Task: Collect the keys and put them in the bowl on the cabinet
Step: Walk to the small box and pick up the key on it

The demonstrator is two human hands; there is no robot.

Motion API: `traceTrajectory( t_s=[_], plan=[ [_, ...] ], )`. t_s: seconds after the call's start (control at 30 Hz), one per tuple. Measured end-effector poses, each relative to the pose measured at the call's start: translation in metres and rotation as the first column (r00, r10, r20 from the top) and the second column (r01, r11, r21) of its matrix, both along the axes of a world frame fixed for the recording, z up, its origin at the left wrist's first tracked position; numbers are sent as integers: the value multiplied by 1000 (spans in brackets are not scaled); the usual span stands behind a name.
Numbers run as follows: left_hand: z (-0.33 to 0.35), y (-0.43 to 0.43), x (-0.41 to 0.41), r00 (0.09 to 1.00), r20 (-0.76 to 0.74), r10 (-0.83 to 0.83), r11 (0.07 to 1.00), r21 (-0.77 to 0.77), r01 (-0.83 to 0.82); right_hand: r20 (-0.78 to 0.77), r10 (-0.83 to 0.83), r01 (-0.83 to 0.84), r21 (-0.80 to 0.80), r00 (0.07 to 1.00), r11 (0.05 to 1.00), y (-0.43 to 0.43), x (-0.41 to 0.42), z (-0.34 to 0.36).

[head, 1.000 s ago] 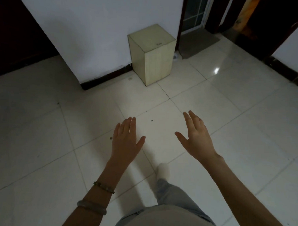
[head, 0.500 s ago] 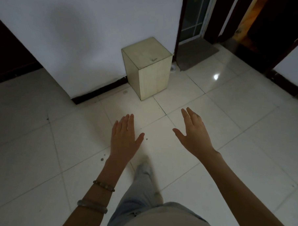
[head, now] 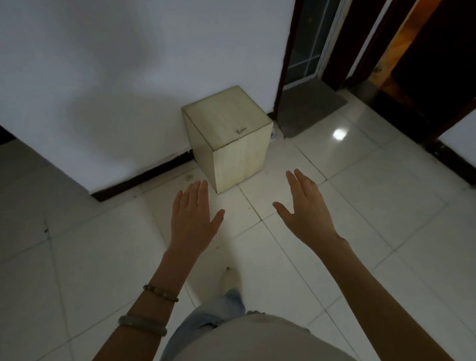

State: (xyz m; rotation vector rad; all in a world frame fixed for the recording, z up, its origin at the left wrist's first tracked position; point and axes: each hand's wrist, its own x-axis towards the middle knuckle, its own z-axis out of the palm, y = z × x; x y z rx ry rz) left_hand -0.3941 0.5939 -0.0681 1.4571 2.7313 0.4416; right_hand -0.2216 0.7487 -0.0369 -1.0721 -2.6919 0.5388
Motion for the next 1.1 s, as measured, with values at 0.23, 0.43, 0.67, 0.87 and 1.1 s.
traceTrajectory(
  t_s=[0.23, 0.43, 0.67, 0.87, 1.1],
  plan=[
    [6, 80, -67, 1000, 7, 14, 1000, -18, -14, -24, -4, 4, 4, 1000, 1000, 78, -66, 0],
    [-4, 148, -102, 1000, 23, 8, 999, -33, -7, -21, 40, -40, 3, 999, 999, 150, -109, -11],
    [-18, 247, -148, 993, 25, 117, 991, -68, -115, -42, 146, -147, -27, 988, 989, 265, -176, -30],
    [-13, 337, -182, 979, 26, 202, 975, -99, -198, -44, 257, -260, -83, 965, 962, 360, -222, -39],
    [-25, 402, -206, 930, 85, 357, 929, -134, -344, -38, 402, -404, -97, 915, 910, 440, -275, -57]
  ],
)
